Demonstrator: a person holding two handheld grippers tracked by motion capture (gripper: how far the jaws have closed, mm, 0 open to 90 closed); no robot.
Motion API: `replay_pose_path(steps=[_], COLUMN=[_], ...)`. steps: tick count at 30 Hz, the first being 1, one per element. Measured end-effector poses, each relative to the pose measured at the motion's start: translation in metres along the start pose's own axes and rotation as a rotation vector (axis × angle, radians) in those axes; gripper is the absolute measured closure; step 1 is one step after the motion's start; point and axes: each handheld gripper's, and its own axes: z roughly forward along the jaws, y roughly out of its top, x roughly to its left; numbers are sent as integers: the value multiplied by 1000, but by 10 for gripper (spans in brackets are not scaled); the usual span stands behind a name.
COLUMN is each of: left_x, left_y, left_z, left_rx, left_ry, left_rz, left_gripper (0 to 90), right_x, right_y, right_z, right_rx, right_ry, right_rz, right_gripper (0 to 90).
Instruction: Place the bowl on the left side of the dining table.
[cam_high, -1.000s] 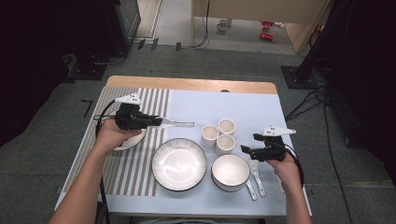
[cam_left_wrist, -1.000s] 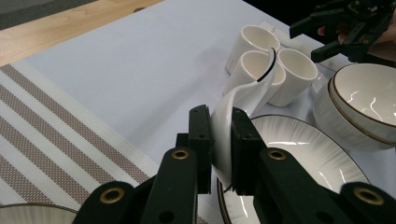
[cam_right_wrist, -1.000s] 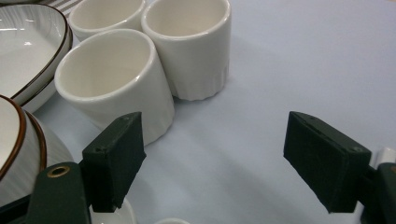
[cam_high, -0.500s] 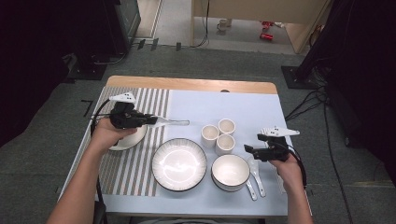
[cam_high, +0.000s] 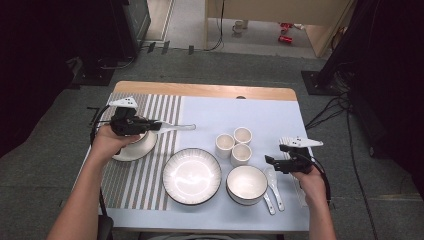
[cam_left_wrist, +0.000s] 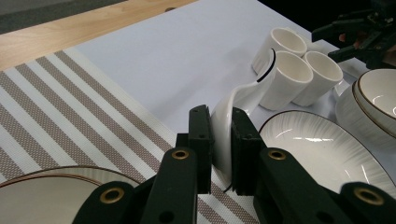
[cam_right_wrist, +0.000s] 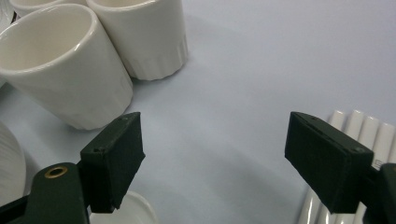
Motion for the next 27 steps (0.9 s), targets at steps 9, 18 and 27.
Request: replay_pose_path(steps=[9, 18, 27], left_x=[10, 18, 28], left_y=[-4, -9, -18], left_z=[-8, -13, -21], left_rx=[2, -9, -13], left_ry=[37, 59, 90], left_rz=[-6, -20, -40], left_gripper=[824, 824, 824], right_x=[-7, -11, -14], right_y=[-5, -9, -12], right_z=[-3, -3, -5], right_rx=[1, 9, 9], right_ry=[-37, -56, -61], right_rz=[14, 27, 39], right_gripper=[190, 186, 185])
